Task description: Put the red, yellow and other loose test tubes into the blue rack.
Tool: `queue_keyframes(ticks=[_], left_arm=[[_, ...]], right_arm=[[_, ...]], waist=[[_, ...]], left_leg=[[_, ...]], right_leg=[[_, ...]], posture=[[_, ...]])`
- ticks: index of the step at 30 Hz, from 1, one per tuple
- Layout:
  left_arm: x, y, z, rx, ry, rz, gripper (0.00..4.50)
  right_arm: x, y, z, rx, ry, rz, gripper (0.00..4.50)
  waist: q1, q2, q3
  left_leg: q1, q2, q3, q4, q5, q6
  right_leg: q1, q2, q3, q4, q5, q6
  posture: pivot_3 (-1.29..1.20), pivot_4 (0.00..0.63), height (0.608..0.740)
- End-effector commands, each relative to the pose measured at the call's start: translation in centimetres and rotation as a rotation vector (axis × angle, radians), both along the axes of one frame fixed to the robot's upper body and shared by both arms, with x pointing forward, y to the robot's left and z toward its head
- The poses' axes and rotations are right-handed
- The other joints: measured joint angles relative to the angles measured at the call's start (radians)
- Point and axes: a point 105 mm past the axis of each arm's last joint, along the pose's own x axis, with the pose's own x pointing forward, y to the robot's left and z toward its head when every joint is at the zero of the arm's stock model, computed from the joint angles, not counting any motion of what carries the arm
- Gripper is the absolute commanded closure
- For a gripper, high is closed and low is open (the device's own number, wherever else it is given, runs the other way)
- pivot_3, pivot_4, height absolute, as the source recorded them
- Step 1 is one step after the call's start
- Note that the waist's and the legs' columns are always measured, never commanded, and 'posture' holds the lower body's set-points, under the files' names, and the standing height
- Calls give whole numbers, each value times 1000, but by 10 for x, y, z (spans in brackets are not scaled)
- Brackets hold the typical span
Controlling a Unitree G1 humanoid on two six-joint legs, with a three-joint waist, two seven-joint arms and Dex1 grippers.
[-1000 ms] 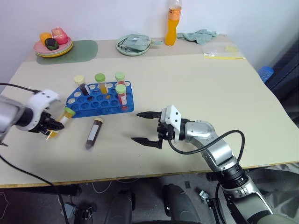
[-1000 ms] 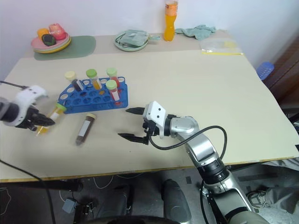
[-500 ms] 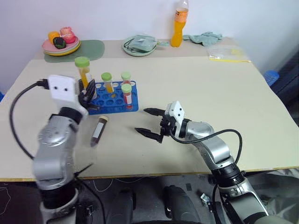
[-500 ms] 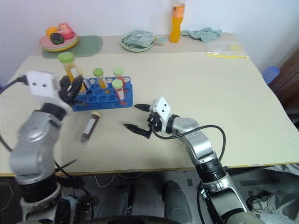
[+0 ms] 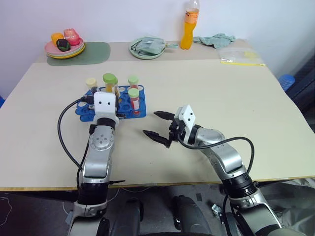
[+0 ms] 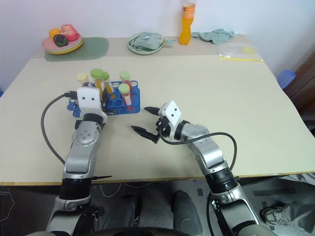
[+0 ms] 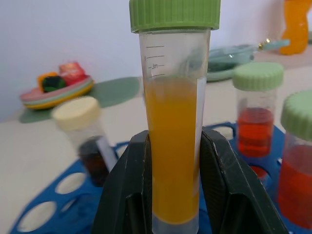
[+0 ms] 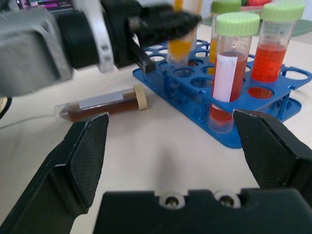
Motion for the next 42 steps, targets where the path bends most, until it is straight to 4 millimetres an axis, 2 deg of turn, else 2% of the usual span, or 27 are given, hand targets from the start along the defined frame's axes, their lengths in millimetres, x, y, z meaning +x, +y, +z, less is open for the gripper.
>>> queue_keyframes(ticks=[1,17,19,20,23,29,31,33,35,37,39,42], left_arm=[[4,-10,9,-43,-40,-54,3737],[7,-11,-4,-155,-100,-78,3737],[5,-9,-3,-162,-113,-72,2657],[3,-7,0,-158,-130,-63,2308],[-8,5,14,-164,-184,-56,752],[-43,22,51,-84,-207,-126,752],[-57,30,58,-69,-133,-165,752],[-67,34,53,-46,15,-208,752],[-78,39,37,-15,240,-252,200],[-90,42,28,56,419,-272,71],[-95,43,29,46,524,-282,71],[-93,55,22,139,695,-233,71]], right_arm=[[-4,1,14,33,-46,1,0],[-5,4,14,29,-52,13,0],[-6,5,14,29,-53,16,0],[-6,5,14,30,-54,18,0],[-7,7,16,33,-57,24,0],[-8,6,17,36,-56,27,0],[-9,5,16,34,-55,30,0],[-9,5,15,28,-55,35,0],[-11,4,14,-2,-61,69,0],[-13,2,15,-29,-62,119,0],[-18,1,16,-60,-64,182,0],[-30,1,13,-145,-89,311,0]], waist=[[0,0,0],[4,0,0],[4,0,0],[3,0,0],[-2,0,0],[-5,0,0],[-4,0,0],[-5,0,0],[-6,1,1],[-7,0,1],[-6,1,1],[-9,0,1]], left_leg=[[0,0,0,0,0,0],[0,0,0,1,0,0],[0,0,0,1,0,0],[0,0,0,1,0,0],[0,0,-1,0,0,0],[0,1,-1,0,0,0],[0,1,-1,0,0,0],[0,0,-1,0,0,0],[0,0,-1,0,0,0],[1,0,-1,0,0,0],[1,0,-1,0,0,0],[1,1,-3,0,0,0]], right_leg=[[0,0,0,0,0,0],[0,0,0,0,0,0],[0,0,0,0,0,0],[0,0,0,0,0,0],[0,0,0,0,0,0],[0,1,0,0,0,0],[0,0,0,0,0,0],[0,0,0,0,0,0],[0,1,0,0,0,0],[1,1,0,1,0,0],[1,1,0,1,-1,0],[2,2,-1,1,0,0]], posture=[[0,150,740],[0,150,740],[0,150,740],[0,150,740],[0,150,740],[0,150,740],[0,150,740],[0,150,740],[0,150,740],[0,150,740],[0,150,740],[0,150,740]])
